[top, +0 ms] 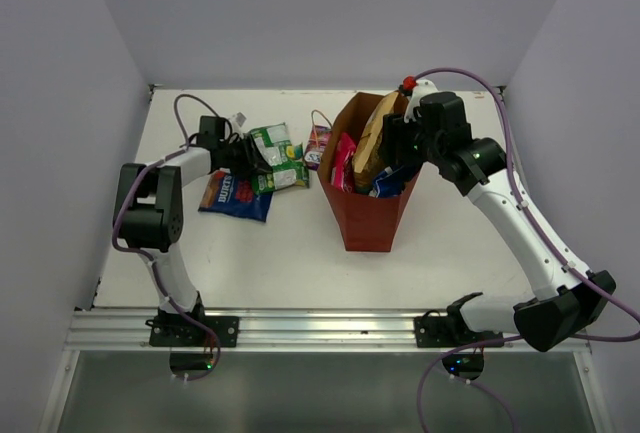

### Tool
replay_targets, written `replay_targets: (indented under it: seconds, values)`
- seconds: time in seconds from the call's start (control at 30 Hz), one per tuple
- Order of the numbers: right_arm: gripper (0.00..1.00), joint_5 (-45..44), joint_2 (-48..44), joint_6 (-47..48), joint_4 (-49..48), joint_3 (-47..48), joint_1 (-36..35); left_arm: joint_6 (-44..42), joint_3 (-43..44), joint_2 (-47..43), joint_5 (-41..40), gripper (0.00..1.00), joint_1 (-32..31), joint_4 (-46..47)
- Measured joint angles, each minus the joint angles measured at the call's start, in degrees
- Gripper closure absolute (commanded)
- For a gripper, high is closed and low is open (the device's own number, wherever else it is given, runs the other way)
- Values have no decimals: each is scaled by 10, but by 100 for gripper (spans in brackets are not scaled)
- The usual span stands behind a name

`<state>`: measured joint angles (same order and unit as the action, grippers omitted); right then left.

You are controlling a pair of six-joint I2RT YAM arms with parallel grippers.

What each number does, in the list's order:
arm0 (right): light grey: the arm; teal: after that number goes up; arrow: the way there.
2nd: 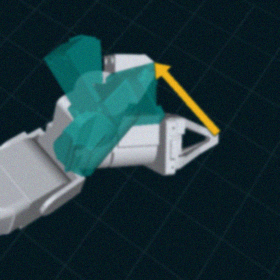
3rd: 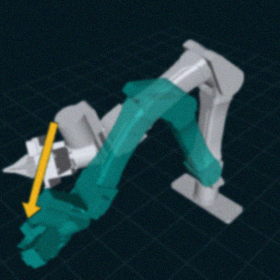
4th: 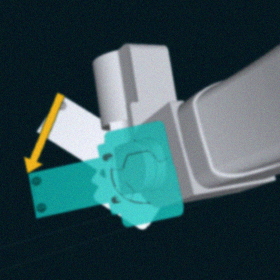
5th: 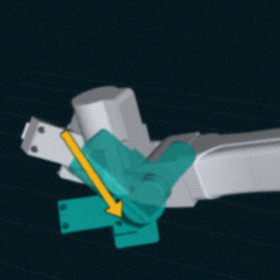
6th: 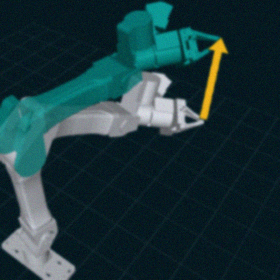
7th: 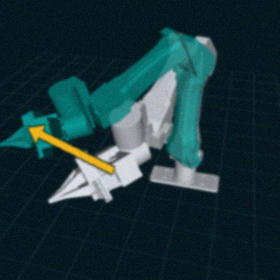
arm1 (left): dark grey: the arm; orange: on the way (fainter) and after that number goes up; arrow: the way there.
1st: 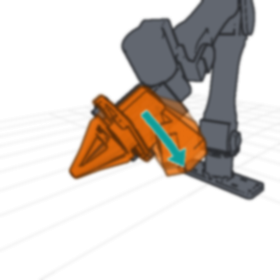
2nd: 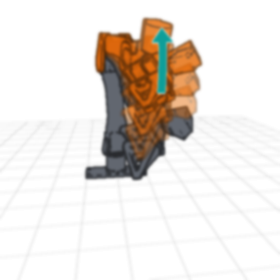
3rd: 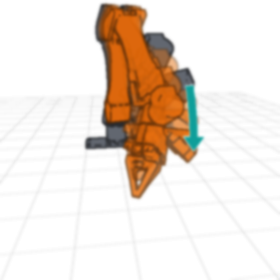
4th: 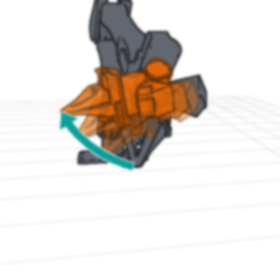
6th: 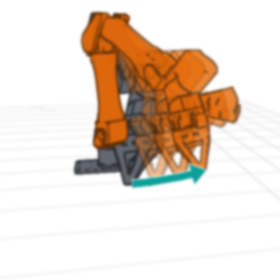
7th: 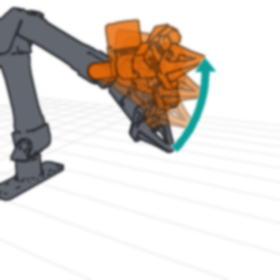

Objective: Place the snacks into the paper bag
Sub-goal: Pick up the snack from the center of the board.

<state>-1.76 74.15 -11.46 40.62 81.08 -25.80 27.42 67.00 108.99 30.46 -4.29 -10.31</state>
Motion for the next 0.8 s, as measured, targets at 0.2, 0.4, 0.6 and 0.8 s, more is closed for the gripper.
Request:
replay_targets:
  seconds: [0.2,0.4,0.6,0.8]
  values:
    - [38,1,0,0,0,0,0,14,-19,0,11,69,-12,5]
    - [38,1,0,0,0,0,0,25,-20,0,20,100,-28,12]
    - [38,0,0,0,0,0,0,15,-10,-59,-12,100,-31,-40]
    - [38,0,0,-1,0,0,0,-12,73,-163,-76,100,-33,-120]
